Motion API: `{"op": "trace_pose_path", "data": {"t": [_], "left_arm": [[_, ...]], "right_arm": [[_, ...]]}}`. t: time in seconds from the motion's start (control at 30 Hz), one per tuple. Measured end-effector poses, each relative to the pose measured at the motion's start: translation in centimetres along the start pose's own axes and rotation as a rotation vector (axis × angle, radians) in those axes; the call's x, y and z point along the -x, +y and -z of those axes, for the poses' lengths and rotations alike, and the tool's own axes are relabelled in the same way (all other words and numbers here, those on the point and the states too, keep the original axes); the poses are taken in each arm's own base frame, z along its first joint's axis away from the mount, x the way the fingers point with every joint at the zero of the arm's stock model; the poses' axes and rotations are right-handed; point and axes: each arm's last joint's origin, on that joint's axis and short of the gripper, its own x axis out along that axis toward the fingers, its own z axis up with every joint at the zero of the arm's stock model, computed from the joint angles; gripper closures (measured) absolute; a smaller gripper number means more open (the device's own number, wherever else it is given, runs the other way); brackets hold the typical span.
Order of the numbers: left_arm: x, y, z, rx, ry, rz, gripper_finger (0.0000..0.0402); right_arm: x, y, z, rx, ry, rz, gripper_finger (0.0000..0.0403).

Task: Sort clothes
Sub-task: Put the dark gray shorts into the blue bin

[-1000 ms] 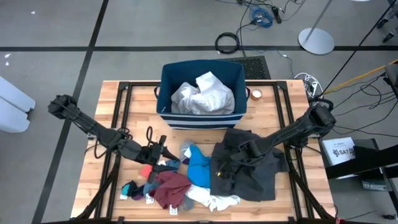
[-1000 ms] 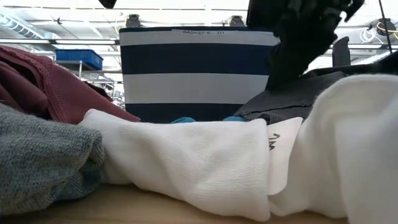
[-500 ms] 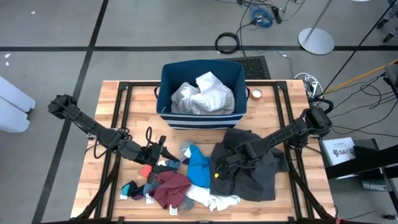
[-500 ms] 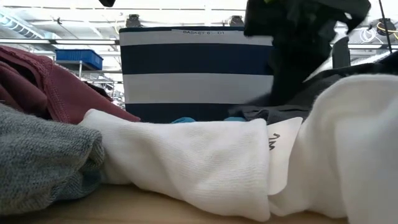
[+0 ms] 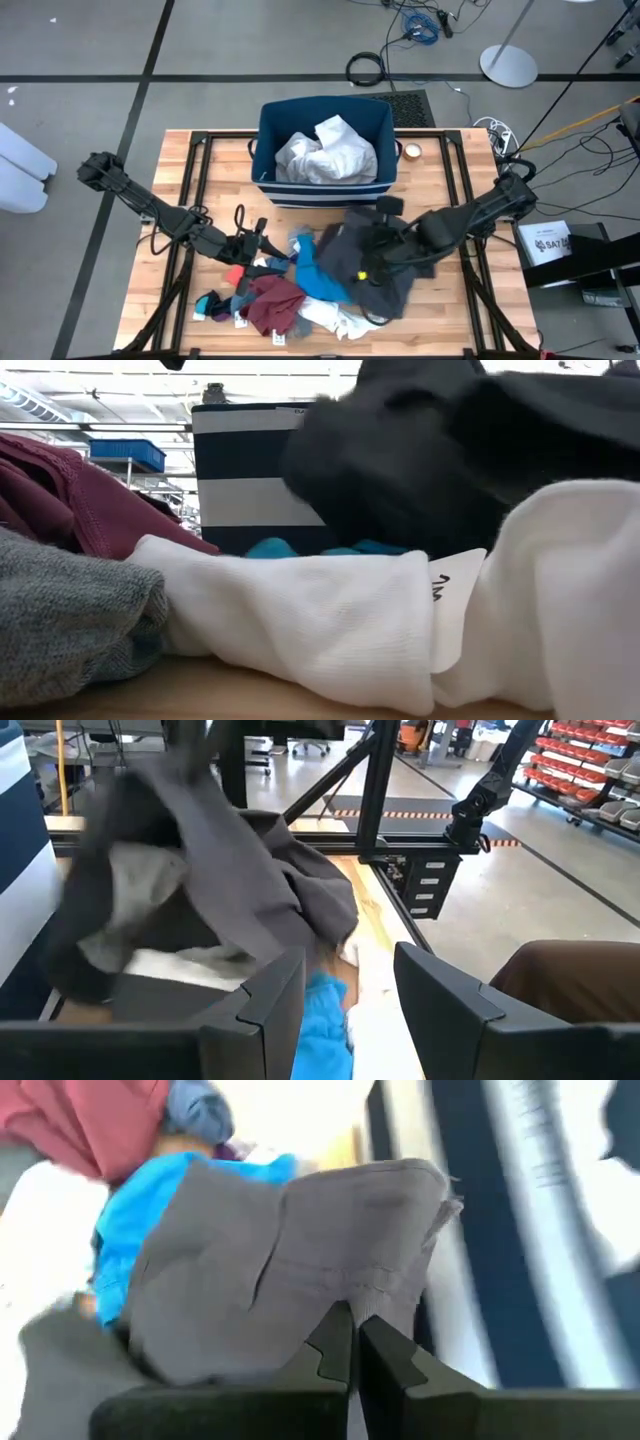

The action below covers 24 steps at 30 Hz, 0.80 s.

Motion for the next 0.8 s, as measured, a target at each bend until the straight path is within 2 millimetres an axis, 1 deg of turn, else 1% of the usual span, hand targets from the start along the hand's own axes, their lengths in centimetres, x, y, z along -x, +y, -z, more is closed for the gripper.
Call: {"op": "trace_pose_path", "data": {"t": [0.1,0.2,0.27,0.33,0.43,0.6,0.7,0.8], "left_arm": [[0.0,0.0,0.1,-0.004,0.011,-0.002,0.0237],[0.0,0.0,0.1,-0.007,0.009,-0.002,0.0237],[0.0,0.0,0.1,-0.007,0.008,-0.001,0.0237],[0.0,0.0,0.1,-0.003,0.008,-0.001,0.0237],[-0.6,-0.1,0.3,0.002,0.0,-0.002,0.0237],[-2.6,-0.6,0.9,0.037,-0.035,0.004,0.0237],[-3.9,-0.5,1.7,0.141,-0.029,-0.005,0.0237],[-5.1,-0.5,2.6,0.292,-0.033,-0.039,0.0237]], "right_arm": [[2.8,-0.5,-0.5,-0.01,-0.07,0.018,0.0403],[5.3,-0.8,-1.1,-0.019,-0.153,-0.009,0.0403],[6.6,-0.8,-1.2,-0.014,-0.193,-0.038,0.0403],[7.5,-0.5,-1.1,-0.002,-0.219,-0.067,0.0403],[8.1,0.2,-0.6,0.029,-0.222,-0.091,0.0403],[8.4,1.0,-0.2,0.021,-0.224,-0.113,0.0403],[8.5,1.2,-0.1,0.014,-0.225,-0.114,0.0403],[8.5,1.2,-0.1,0.003,-0.225,-0.114,0.0403]]}}
